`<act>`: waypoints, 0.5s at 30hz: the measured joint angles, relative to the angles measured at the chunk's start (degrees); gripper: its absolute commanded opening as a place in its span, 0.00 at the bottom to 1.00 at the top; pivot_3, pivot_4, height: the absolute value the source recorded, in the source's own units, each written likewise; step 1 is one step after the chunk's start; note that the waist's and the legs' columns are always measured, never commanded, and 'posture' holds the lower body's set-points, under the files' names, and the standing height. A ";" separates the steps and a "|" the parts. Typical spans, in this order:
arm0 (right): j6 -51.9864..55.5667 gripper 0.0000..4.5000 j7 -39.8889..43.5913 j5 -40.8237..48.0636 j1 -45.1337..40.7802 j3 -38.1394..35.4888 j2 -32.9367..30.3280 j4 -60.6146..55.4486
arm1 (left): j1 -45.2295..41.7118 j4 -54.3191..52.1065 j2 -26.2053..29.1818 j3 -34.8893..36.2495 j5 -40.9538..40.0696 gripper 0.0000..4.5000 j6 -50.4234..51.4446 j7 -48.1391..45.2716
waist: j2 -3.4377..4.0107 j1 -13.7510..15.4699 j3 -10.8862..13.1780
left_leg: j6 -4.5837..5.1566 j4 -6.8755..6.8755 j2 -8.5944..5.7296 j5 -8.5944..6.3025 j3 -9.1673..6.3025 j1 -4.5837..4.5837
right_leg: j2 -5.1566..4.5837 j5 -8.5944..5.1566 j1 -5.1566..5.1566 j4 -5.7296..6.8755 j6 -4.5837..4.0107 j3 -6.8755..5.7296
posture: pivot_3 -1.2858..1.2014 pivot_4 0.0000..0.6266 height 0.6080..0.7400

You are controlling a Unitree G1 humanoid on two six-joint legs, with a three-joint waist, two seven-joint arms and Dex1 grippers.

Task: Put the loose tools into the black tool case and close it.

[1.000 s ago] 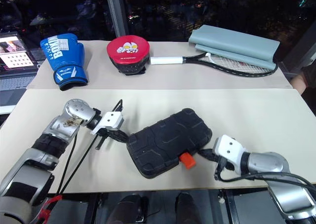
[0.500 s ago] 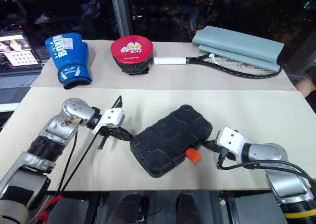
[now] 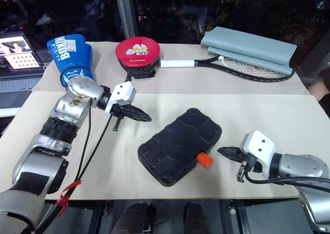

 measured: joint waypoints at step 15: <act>7.54 0.00 -5.11 3.85 2.51 3.71 0.01 -10.03 | 1.08 -2.49 -5.29 -9.79 1.18 0.01 -12.02 -0.64 | 0.04 -0.13 -0.04 | 0.00 0.04 0.03 0.00 0.01 0.09 | 0.01 0.00 0.08 0.00 0.00 0.07 | 0.52 0.24 0.97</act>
